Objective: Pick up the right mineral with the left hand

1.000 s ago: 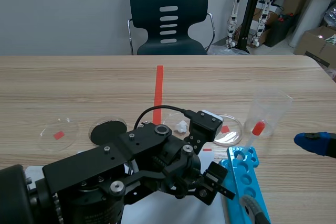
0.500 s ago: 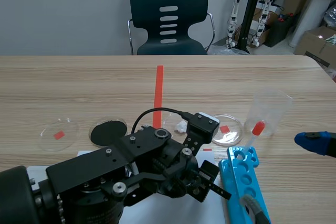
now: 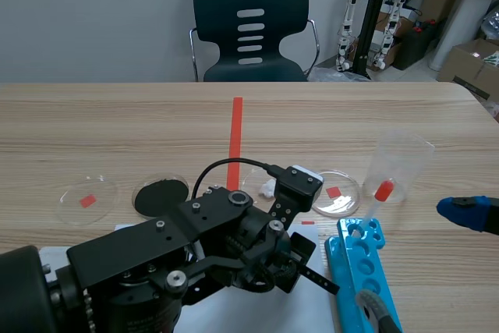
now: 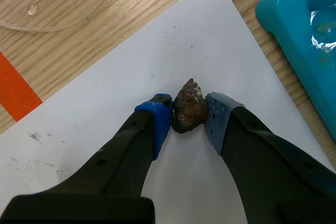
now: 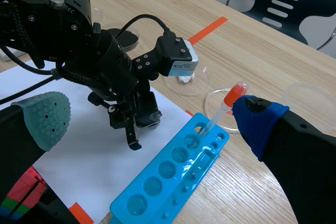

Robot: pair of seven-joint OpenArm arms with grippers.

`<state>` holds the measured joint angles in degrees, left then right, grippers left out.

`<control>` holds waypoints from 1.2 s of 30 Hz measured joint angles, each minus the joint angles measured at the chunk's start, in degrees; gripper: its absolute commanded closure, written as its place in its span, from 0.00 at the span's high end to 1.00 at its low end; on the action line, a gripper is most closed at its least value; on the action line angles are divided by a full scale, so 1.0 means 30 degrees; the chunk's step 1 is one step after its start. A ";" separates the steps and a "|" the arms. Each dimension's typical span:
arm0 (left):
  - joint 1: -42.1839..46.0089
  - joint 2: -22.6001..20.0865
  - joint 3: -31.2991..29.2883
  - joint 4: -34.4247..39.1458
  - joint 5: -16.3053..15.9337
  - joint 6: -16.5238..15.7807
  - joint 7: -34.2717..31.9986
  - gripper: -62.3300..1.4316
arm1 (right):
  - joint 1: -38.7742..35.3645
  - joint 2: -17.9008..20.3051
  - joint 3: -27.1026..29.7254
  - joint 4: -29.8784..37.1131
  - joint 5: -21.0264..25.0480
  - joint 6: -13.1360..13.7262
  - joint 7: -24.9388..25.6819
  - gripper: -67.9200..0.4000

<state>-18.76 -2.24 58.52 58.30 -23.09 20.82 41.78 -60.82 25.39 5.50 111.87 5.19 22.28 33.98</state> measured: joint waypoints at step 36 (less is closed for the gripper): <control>1.0302 -1.3879 -0.9194 1.4302 -0.0036 -0.4386 -1.0841 0.16 | 0.0000 0.0000 0.0000 0.0000 0.0000 0.0000 0.0000 0.96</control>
<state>12.14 -43.88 30.94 101.21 -23.20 7.66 9.26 -60.82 25.39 5.50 111.87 5.19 22.28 33.98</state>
